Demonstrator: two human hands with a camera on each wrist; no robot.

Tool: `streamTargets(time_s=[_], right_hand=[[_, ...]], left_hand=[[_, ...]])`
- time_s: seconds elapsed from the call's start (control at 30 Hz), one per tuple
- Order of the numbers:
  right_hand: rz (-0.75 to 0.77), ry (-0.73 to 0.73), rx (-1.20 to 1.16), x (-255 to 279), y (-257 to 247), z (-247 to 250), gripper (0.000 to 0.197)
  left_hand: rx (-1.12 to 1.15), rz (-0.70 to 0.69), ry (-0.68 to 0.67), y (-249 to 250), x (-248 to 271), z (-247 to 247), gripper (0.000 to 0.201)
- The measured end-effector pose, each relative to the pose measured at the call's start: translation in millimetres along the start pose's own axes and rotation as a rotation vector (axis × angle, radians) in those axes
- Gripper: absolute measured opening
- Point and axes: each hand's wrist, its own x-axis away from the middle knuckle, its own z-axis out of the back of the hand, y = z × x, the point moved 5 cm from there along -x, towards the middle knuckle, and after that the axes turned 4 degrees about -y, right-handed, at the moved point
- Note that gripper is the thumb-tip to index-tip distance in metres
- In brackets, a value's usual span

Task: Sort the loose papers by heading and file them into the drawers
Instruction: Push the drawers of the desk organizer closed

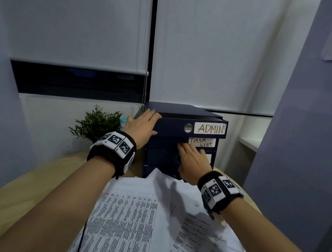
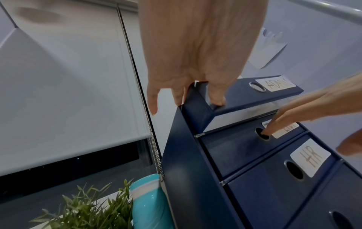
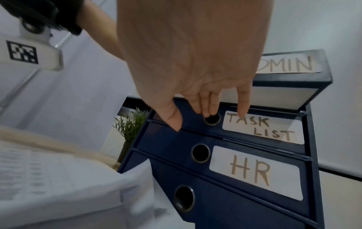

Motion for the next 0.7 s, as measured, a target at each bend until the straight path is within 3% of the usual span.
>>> streamTargets(time_s=[0.17, 0.37, 0.57, 0.7], right_hand=[[-0.048, -0.010, -0.063, -18.0, 0.2, -11.0, 0.075], [-0.036, 0.039, -0.106, -16.5, 0.8, -6.5, 0.054], [0.006, 0.020, -0.056, 9.0, -0.4, 1.8, 0.054], [-0.014, 0.088, -0.014, 24.7, -0.8, 13.0, 0.050]], left_hand=[[0.003, 0.019, 0.013, 2.3, 0.4, -3.2, 0.049], [0.022, 0.028, 0.026, 2.2, 1.3, -5.6, 0.051], [0.018, 0.026, 0.009, 6.1, 10.6, -3.0, 0.067], [-0.134, -0.070, 0.174, 24.6, 33.7, -0.7, 0.079]])
